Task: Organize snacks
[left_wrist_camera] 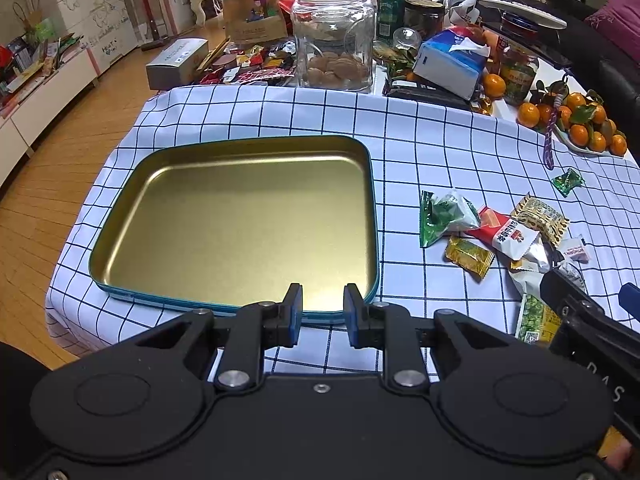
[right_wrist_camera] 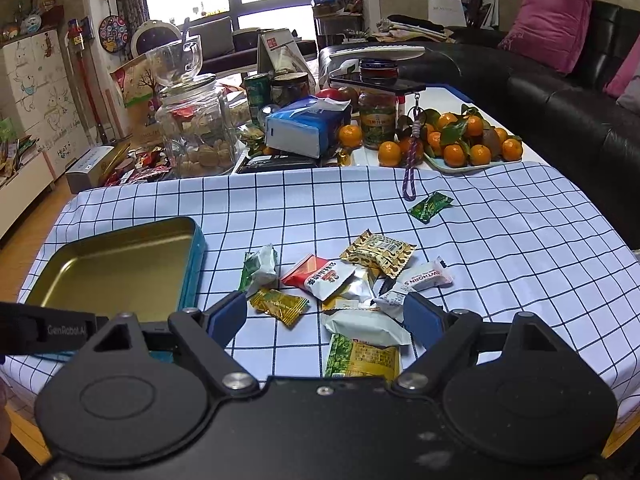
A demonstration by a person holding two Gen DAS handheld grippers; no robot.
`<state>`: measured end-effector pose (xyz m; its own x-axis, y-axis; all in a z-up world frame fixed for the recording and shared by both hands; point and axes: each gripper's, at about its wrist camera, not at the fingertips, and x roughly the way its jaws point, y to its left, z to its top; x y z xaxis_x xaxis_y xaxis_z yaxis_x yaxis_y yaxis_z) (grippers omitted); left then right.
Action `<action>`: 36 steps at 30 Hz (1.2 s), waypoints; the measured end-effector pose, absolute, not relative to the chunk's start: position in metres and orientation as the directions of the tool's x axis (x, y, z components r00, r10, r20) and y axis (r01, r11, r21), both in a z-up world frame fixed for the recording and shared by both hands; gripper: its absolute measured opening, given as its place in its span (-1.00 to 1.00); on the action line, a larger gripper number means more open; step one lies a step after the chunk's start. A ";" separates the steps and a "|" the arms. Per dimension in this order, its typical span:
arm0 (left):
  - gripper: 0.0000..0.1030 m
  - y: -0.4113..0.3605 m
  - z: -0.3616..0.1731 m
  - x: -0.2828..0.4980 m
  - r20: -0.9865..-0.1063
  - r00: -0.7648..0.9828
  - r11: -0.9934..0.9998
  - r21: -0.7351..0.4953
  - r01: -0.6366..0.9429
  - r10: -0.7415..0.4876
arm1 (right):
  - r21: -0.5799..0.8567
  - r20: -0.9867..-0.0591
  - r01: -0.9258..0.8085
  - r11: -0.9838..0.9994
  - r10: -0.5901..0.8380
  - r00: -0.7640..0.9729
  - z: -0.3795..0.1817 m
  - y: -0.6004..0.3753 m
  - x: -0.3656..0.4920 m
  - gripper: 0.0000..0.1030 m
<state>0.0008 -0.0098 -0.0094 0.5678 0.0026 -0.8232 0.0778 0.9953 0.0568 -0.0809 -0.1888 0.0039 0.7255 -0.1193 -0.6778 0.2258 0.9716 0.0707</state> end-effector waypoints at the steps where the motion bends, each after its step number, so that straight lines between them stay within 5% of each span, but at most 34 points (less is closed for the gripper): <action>1: -0.38 -0.010 -0.010 0.000 -0.823 0.568 0.995 0.058 0.079 0.003 | 0.069 -0.679 0.229 0.971 -0.123 0.724 0.004 -0.189 -0.081 0.74; 36: -0.38 -0.009 -0.011 -0.003 -0.821 0.570 0.993 0.094 0.075 0.035 | -0.003 -0.746 0.236 0.972 -0.159 0.647 -0.010 -0.187 -0.080 0.65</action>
